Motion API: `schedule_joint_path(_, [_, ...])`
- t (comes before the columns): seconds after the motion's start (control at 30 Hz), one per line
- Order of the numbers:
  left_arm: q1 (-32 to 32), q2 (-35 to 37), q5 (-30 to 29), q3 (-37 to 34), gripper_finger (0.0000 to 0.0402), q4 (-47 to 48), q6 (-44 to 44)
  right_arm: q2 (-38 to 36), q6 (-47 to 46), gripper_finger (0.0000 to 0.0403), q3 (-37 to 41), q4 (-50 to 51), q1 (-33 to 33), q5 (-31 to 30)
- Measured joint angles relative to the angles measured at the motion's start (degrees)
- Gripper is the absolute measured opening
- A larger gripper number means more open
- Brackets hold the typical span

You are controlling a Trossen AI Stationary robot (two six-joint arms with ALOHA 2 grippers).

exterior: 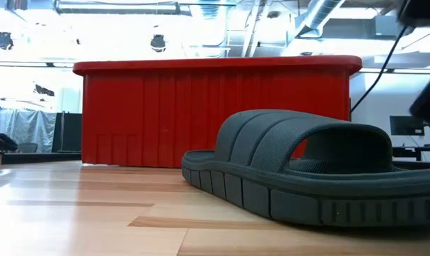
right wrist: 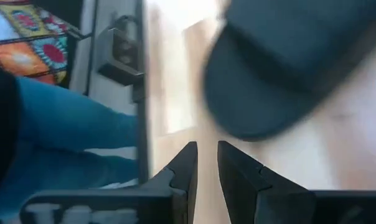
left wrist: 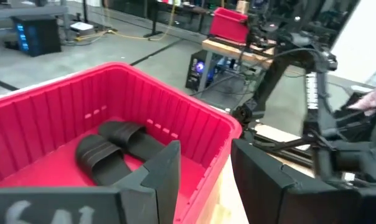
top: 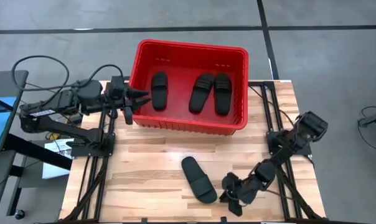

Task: Pick and place slides into bin
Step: Put the black slide into the red bin

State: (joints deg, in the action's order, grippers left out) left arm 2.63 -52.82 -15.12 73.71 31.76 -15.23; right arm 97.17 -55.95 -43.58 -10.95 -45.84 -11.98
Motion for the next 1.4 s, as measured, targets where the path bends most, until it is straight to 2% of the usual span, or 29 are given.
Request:
schedule_joint_path(0.1, [-1.1, 0.0, -1.7, 0.0, 0.0132, 1.3, -0.3, 2.6, 0.0, 0.0056, -3.0, -0.5, -0.7, 0.2])
schedule_joint_path(0.37, [-2.3, 0.3, -1.8, 0.0, 0.0132, 6.1, -1.3, 9.9, 0.1, 0.0056, -12.0, 0.2, -0.7, 0.2])
schedule_joint_path(0.73, [-3.3, 2.9, -0.5, 0.0, 0.0132, 7.3, 3.3, 19.4, -7.2, 0.0056, -24.5, 7.1, 5.9, -0.1])
schedule_joint_path(0.9, [-3.3, 4.4, 1.7, 0.0, 0.0132, 7.4, 5.7, 20.5, -11.6, 0.005, -29.9, 20.1, 7.8, 0.1])
schedule_joint_path(1.2, [-3.3, 6.8, 6.4, 0.0, 0.0132, 8.0, 6.0, 20.1, -20.4, 0.0013, -37.3, 45.5, 8.2, 0.3])
schedule_joint_path(1.4, [-3.3, 7.8, 7.3, 0.0, 0.0132, 8.7, 6.0, 20.1, -32.1, 0.0009, -39.7, 63.2, 8.8, 0.1])
